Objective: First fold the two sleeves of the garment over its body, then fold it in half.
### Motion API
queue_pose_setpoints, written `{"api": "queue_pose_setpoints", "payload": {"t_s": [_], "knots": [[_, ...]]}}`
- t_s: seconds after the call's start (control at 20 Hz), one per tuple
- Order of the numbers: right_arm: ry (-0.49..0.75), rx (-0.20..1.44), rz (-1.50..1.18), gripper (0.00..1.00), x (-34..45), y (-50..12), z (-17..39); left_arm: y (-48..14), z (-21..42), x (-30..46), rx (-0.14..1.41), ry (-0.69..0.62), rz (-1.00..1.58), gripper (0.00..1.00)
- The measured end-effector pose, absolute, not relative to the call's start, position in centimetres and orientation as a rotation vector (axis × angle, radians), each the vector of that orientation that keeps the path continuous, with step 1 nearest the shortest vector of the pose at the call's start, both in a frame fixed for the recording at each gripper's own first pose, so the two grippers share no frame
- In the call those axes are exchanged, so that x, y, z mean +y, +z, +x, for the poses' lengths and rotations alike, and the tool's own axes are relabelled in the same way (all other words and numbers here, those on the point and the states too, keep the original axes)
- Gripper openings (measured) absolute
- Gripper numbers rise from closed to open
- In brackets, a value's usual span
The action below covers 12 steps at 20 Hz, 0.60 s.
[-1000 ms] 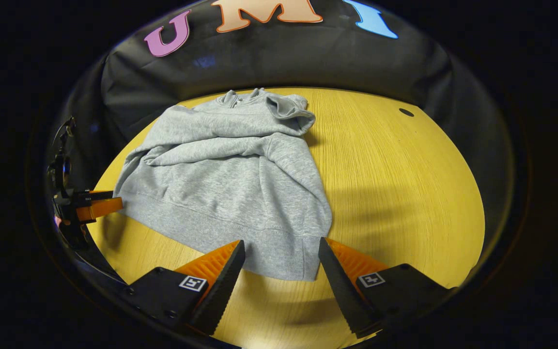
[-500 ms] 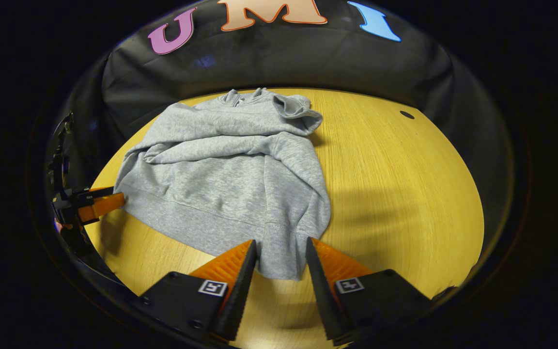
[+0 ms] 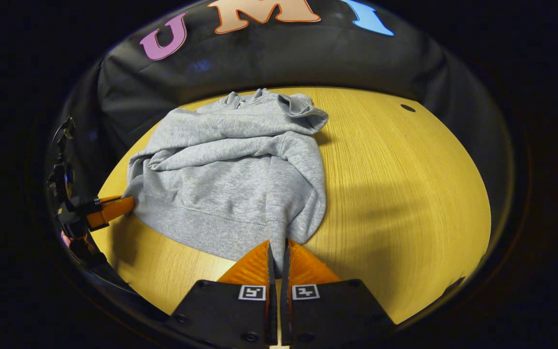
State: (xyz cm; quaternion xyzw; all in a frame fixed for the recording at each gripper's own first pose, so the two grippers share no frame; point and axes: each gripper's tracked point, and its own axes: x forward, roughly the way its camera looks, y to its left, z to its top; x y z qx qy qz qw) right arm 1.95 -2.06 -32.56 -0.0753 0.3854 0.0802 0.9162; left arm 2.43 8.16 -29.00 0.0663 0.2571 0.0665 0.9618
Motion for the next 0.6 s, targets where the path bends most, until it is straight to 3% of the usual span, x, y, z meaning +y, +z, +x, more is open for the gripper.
{"api": "queue_pose_setpoints", "payload": {"t_s": [0.4,0.6], "knots": [[0.163,0.781,-0.147,0.05,-1.6,-30.8,2.1,-28.5,2.5,8.2,0.576,0.103,0.077,0.00],[0.180,0.731,-0.104,0.05,-0.7,-27.9,3.0,-25.8,2.7,7.5,0.521,0.086,-0.012,0.00]]}}
